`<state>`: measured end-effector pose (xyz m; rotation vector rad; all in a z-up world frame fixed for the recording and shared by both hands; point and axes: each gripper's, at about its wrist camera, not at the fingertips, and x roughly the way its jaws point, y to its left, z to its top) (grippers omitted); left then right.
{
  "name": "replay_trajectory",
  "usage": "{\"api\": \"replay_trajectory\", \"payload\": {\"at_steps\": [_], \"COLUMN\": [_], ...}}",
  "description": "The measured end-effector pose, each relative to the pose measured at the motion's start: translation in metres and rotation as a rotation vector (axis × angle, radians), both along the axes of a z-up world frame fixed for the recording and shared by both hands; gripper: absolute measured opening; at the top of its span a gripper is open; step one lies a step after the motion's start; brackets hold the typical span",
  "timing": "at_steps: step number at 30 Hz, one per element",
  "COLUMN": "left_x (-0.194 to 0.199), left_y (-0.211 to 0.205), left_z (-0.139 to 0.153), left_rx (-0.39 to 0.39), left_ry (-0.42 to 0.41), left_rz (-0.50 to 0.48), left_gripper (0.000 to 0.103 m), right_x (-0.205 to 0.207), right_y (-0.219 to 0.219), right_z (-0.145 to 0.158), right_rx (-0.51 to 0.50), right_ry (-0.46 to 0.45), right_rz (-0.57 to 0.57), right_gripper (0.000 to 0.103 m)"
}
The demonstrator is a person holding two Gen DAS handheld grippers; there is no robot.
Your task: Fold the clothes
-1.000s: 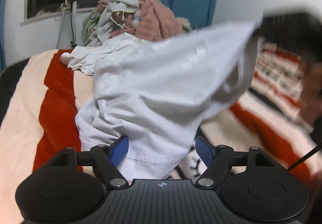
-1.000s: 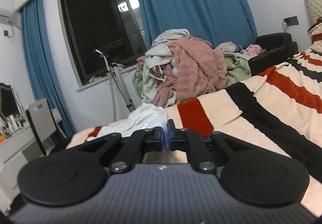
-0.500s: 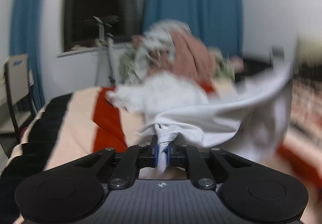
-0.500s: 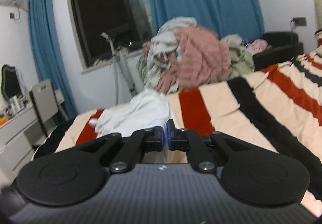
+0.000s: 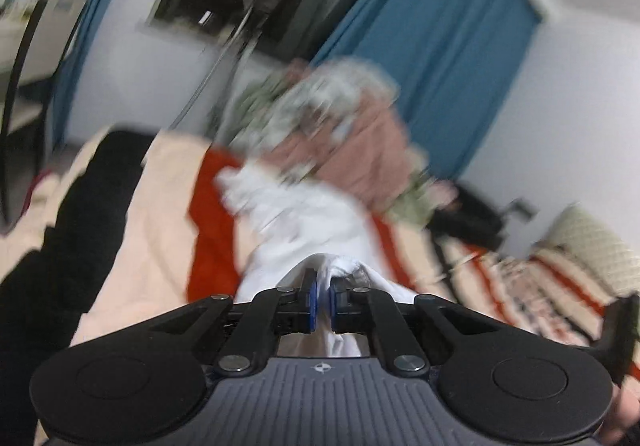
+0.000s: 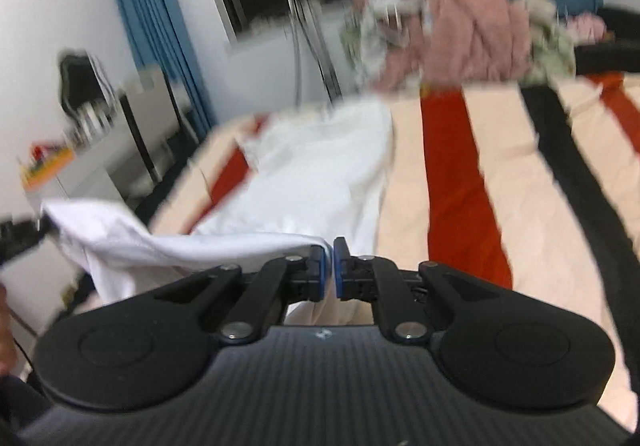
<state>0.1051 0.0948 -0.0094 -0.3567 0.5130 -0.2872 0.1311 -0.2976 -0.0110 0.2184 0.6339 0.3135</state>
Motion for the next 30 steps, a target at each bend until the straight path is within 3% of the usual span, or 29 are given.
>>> {"api": "replay_trajectory", "payload": {"at_steps": [4,7,8,9,11,15,18,20,26,30], "left_x": [0.081,0.126,0.136,0.137,0.136,0.125,0.105,0.088,0.056,0.067], "left_y": [-0.004,-0.003,-0.004,-0.004,-0.003,-0.005,-0.010,-0.022,-0.071,-0.114], "left_z": [-0.038,-0.070,-0.078,-0.086,-0.091,-0.076,-0.054,-0.042,-0.027,-0.050], "left_rx": [0.052,0.085,0.090,0.081,0.083,0.129,0.182,0.269,0.474,0.601], "left_ry": [0.137,0.200,0.216,0.233,0.232,0.191,0.109,0.039,-0.134,-0.108], "left_rz": [0.011,0.024,0.032,0.037,0.038,0.052,0.050,0.018,-0.134,-0.260], "left_gripper": [0.007,0.010,0.012,0.015,0.019,0.046,0.053,0.058,0.063,0.056], "right_x": [0.039,0.058,0.060,0.061,0.058,0.048,0.033,0.025,0.020,0.020], "right_y": [0.010,0.004,-0.002,-0.009,-0.021,-0.024,-0.003,0.008,0.007,0.003], "right_z": [-0.039,-0.065,-0.071,-0.075,-0.075,-0.060,-0.046,-0.040,-0.043,-0.049], "right_rx": [-0.042,0.034,0.081,0.128,0.186,0.166,0.082,0.044,0.073,0.093], "right_ry": [0.124,0.220,0.242,0.261,0.250,0.136,0.031,-0.010,0.024,0.053], "right_rz": [-0.011,-0.057,-0.086,-0.115,-0.181,-0.231,-0.204,-0.195,-0.223,-0.250], "right_gripper": [0.009,0.012,0.021,0.042,0.067,0.068,0.068,0.068,0.067,0.067]}}
